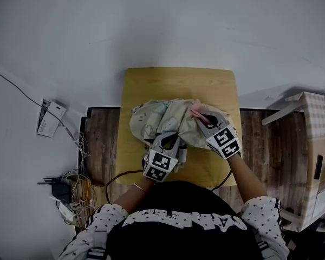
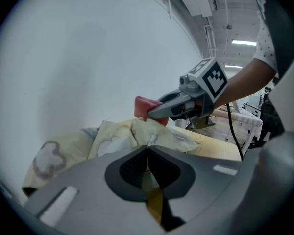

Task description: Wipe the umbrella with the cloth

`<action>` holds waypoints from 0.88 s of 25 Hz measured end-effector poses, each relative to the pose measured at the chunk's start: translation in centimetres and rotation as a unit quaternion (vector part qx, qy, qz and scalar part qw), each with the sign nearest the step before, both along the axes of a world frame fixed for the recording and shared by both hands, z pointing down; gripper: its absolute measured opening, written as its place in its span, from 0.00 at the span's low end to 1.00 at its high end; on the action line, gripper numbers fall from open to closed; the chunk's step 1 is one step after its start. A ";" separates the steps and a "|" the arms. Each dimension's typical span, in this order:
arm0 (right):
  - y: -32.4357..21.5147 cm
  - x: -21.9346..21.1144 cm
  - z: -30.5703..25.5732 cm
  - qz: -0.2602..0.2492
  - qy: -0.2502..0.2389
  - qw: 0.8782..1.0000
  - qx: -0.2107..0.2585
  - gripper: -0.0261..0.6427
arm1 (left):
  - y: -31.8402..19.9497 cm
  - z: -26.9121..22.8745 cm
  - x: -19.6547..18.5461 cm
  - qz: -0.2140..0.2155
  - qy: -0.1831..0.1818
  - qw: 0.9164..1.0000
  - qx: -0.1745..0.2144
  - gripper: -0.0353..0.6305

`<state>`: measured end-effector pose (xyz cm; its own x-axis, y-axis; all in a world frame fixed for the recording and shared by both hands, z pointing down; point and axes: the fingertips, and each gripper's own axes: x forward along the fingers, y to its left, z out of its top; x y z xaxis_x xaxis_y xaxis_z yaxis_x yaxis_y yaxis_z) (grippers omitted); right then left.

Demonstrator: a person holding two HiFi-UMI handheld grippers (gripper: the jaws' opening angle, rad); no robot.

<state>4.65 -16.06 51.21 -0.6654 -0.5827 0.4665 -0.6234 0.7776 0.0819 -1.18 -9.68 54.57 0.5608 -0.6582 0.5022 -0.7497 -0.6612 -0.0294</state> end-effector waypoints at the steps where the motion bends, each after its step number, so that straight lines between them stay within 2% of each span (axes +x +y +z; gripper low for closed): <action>1: 0.1 -0.3 0.4 -0.006 0.007 1.000 -0.001 0.09 | 0.0 0.1 -0.1 0.002 0.001 1.000 -0.001 0.06; 10: 1.7 -2.5 2.2 -0.046 0.034 0.998 -0.017 0.09 | 0.1 0.5 -1.1 0.011 0.006 1.000 -0.009 0.06; 14: 3.3 -3.5 2.6 -0.079 0.042 0.996 -0.024 0.09 | 0.1 0.6 -1.4 0.011 0.008 1.000 -0.011 0.06; 22: 6.7 -5.2 2.9 -0.123 0.028 0.991 -0.048 0.09 | 0.2 0.6 -2.0 0.001 0.005 1.000 -0.011 0.06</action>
<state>-0.54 -9.36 54.14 -0.7529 -0.3575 0.5526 -0.4108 0.9112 0.0298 -3.13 -9.46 55.20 0.5668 -0.6467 0.5105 -0.7490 -0.6625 -0.0076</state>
